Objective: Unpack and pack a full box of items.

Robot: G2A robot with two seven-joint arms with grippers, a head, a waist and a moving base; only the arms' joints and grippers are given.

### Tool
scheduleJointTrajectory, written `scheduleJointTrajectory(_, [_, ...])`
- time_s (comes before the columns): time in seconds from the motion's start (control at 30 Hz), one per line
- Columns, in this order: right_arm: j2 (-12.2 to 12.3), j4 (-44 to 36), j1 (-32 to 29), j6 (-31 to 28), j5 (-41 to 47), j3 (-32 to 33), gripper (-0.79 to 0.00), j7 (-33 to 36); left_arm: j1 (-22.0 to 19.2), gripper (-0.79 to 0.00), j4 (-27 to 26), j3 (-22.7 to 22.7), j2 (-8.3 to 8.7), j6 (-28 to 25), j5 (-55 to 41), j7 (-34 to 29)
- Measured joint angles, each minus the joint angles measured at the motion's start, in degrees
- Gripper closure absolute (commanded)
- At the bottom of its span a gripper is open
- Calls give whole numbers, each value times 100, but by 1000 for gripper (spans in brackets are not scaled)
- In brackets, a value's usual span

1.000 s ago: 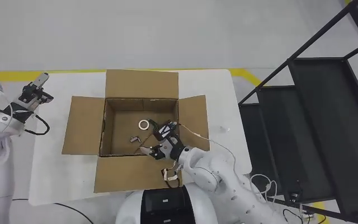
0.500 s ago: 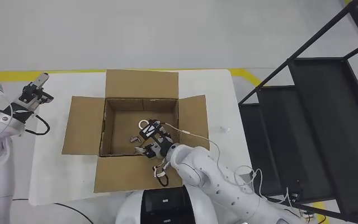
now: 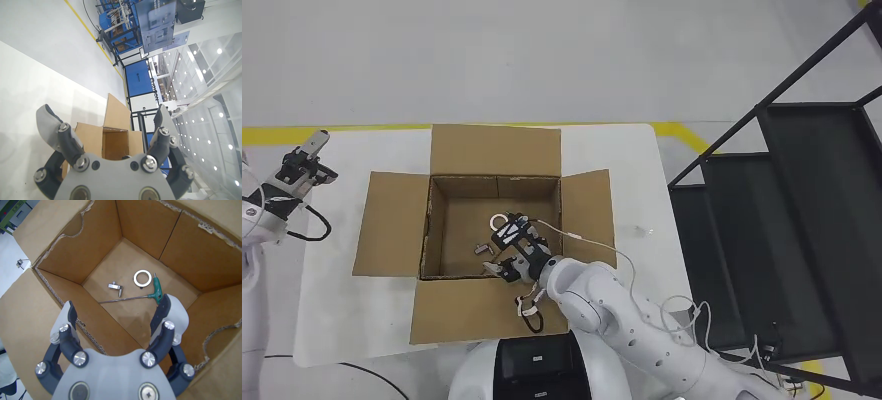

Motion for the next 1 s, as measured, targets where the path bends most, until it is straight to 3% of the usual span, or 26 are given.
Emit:
scheduleJointTrajectory(0.47, [-20, 26, 83, -24, 198, 85, -785, 29, 0, -785, 0, 0, 0, 0, 0, 0])
scheduleJointTrajectory(0.73, [-157, 281, 946, -100, 734, 195, -785, 990, 0, -785, 0, 0, 0, 0, 0, 0])
scheduleJointTrajectory(1.0, [-335, 1336, 1907, -735, 1169, -1, -785, 1425, 0, -785, 0, 0, 0, 0, 0, 0])
